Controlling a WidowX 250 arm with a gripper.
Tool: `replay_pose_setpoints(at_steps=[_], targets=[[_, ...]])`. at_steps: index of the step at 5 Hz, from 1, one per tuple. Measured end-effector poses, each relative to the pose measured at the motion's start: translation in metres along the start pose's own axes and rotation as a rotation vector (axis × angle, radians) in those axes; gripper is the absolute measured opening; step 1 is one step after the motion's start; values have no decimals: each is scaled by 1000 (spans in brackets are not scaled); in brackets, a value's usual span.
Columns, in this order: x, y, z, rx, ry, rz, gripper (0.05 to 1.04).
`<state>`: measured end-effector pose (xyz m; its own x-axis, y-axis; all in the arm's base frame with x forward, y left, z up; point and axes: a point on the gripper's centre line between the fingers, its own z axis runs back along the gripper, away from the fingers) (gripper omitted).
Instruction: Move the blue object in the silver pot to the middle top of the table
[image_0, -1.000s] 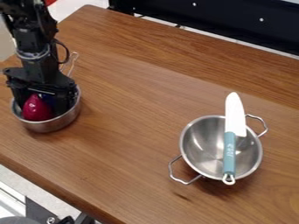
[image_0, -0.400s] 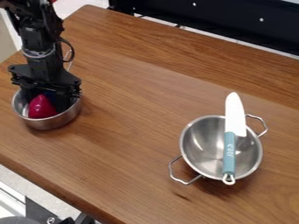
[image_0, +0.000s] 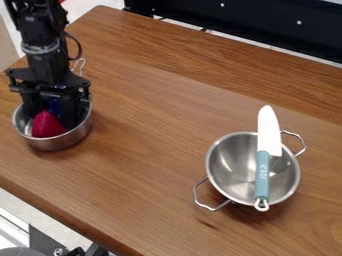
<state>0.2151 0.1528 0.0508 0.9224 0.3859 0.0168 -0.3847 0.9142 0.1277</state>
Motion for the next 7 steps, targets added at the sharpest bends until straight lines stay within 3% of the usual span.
replay_pose_setpoints(at_steps=[4,5,7], targets=[[2,-1,21,-35,66,9,620],[6,-6,39,-71,-16,31,620],[9,-32,57,-118,-30,88,620]])
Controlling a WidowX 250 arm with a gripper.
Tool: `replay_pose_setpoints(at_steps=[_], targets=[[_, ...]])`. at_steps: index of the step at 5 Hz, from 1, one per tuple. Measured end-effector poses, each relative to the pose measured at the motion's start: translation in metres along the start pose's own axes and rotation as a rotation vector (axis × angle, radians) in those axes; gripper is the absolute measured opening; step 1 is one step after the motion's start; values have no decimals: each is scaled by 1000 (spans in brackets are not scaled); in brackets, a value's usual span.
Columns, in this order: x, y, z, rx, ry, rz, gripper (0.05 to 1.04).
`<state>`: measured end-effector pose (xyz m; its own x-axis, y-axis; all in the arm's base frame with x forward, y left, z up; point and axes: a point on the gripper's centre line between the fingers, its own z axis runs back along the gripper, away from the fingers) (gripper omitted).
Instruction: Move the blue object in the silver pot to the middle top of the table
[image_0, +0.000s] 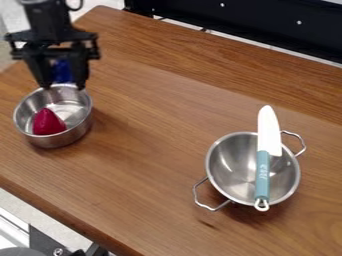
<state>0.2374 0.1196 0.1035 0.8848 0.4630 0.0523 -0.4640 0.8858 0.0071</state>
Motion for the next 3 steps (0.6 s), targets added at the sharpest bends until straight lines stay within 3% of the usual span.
replay_pose_setpoints(at_steps=[1,2,3], targets=[[5,-31,-6,28,-28,31,620],[16,-64,-24,16,-20,97,620],[33,-87,-33,-3,-68,142,620]])
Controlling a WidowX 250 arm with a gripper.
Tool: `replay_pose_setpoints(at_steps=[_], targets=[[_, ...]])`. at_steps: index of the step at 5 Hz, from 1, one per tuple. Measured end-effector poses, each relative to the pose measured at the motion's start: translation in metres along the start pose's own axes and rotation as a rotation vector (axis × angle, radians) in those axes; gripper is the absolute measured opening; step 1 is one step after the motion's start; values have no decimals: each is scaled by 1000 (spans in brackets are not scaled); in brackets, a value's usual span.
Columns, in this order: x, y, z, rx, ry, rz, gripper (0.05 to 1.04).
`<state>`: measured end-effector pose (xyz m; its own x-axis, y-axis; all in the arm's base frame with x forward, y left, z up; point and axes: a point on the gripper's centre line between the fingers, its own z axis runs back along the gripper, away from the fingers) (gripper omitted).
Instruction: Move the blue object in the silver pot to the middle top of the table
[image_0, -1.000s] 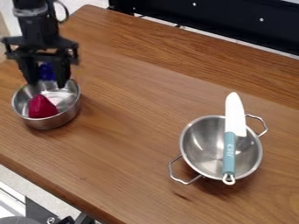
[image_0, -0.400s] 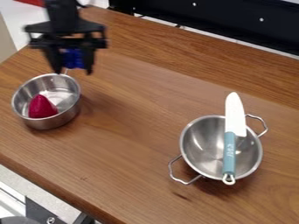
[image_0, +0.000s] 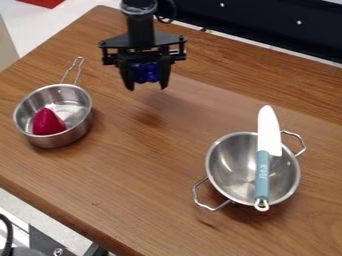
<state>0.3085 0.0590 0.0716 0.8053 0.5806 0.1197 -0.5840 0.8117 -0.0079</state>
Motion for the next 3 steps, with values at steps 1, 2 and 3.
replay_pose_setpoints(at_steps=[1,2,3], targets=[[20,-28,-22,-1,-53,40,620],[30,-52,-27,-17,-73,38,620],[32,-65,-32,-20,-60,33,620]])
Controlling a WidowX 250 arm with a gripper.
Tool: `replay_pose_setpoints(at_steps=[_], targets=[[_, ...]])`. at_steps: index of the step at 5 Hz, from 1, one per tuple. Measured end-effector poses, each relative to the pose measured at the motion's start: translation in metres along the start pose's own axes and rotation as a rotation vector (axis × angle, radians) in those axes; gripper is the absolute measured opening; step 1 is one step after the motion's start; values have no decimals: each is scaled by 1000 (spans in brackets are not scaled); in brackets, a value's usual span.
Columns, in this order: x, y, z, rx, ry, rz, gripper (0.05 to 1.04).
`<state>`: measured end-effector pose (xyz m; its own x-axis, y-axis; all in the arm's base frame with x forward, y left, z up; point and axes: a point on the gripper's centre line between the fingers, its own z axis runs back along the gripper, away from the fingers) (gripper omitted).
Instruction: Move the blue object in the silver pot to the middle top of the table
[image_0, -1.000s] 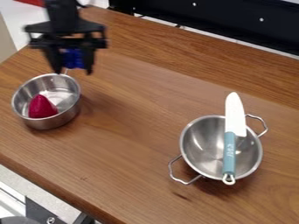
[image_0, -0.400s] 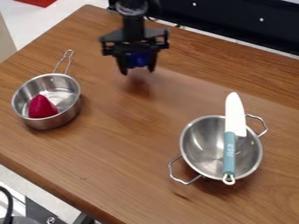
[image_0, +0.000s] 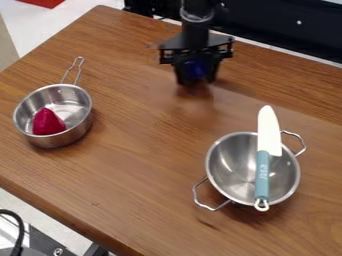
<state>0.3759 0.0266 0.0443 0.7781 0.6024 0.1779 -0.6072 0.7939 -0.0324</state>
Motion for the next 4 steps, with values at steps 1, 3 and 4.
replay_pose_setpoints(at_steps=[1,3,4], targets=[[-1,-4,0,-12,3,-8,620],[-4,-6,2,29,46,18,947],[-5,-4,6,28,88,27,999]])
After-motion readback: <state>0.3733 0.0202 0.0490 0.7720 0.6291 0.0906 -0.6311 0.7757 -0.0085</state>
